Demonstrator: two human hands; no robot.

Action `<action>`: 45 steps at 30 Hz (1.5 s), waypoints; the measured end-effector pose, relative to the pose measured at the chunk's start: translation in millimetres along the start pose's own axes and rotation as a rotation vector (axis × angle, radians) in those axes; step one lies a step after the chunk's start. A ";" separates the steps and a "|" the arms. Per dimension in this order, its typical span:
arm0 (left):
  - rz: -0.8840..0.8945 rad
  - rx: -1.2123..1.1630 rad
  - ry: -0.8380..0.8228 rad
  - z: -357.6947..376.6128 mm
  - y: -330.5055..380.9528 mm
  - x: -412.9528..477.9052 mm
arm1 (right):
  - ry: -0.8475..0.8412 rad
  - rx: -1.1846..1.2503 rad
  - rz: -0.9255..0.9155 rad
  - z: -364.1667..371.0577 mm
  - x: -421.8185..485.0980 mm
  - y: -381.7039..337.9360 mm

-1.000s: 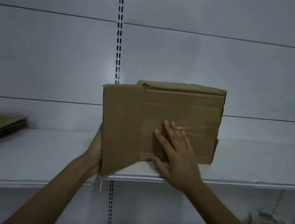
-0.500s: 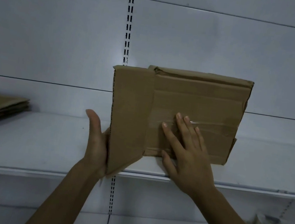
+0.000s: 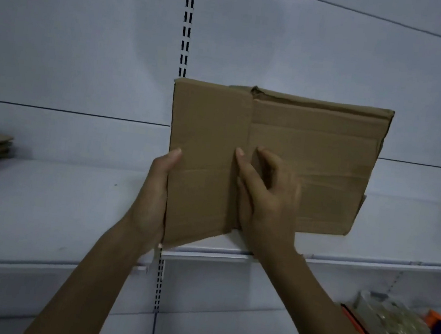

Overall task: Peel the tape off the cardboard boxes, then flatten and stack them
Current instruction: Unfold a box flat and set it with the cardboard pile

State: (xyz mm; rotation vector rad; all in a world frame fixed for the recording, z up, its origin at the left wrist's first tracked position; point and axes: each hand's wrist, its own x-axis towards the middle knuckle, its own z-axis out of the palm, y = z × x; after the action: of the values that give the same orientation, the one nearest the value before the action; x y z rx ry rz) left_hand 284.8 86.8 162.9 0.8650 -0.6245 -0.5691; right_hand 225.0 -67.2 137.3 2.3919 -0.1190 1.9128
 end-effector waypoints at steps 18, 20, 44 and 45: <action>0.271 0.501 0.157 -17.7 -25.5 0.2 | 0.083 -0.077 0.012 1.1 -7.4 1.8; 0.275 0.493 0.161 -18.2 -25.4 0.2 | 0.100 -0.070 0.035 1.2 -7.6 3.2; 0.288 0.550 0.206 -13.4 -27.2 -0.1 | 0.131 0.171 0.364 -5.9 -6.8 10.5; 0.289 0.548 0.204 -13.6 -27.2 -0.2 | 0.136 0.130 0.340 -5.2 -7.6 9.8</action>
State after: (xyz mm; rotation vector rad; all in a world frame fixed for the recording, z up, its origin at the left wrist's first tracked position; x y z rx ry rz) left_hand 288.7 79.6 133.6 1.2997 -0.7148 -0.0368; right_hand 217.3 -76.3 131.1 2.4417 -0.4311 2.2878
